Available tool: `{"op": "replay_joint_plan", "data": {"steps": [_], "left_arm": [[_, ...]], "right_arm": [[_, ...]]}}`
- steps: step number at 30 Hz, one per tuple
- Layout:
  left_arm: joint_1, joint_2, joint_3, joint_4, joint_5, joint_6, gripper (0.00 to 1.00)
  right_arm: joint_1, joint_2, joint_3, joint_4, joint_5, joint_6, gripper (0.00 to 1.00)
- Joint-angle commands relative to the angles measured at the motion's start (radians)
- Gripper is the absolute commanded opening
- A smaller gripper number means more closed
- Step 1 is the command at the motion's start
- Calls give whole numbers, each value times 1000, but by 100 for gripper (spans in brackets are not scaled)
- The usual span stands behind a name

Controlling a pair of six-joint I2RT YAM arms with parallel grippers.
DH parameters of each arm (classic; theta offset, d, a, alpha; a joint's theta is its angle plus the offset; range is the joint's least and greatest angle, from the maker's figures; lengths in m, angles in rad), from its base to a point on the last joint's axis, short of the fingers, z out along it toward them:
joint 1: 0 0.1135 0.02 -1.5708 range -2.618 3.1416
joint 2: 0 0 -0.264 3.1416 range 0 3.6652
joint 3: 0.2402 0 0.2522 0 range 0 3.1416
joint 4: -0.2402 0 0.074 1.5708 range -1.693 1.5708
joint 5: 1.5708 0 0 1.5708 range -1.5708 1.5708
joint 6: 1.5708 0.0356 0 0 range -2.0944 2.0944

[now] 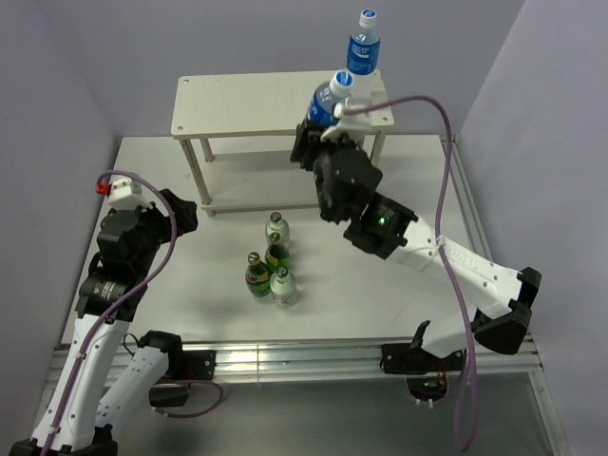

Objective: Place and organize the beverage onto the shelf

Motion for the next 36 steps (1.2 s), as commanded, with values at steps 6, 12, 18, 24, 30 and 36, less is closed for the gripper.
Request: {"op": "replay_joint_plan", "data": {"steps": [6, 12, 18, 24, 30, 36], "left_arm": [[9, -10, 23, 12, 16, 1, 98], [13, -24, 23, 11, 5, 1, 99], [16, -30, 21, 12, 5, 4, 98], [17, -33, 20, 12, 11, 4, 98], [17, -35, 21, 12, 9, 6, 98], [17, -35, 18, 12, 8, 6, 98]], "right_arm": [[-226, 252, 528, -245, -192, -37, 0], [-353, 445, 808, -360, -256, -22, 0], [-405, 509, 842, -360, -281, -2, 0], [-416, 489, 747, -307, -274, 17, 0], [-421, 499, 700, -273, -240, 21, 0], [-422, 507, 661, -250, -212, 28, 53]]}}
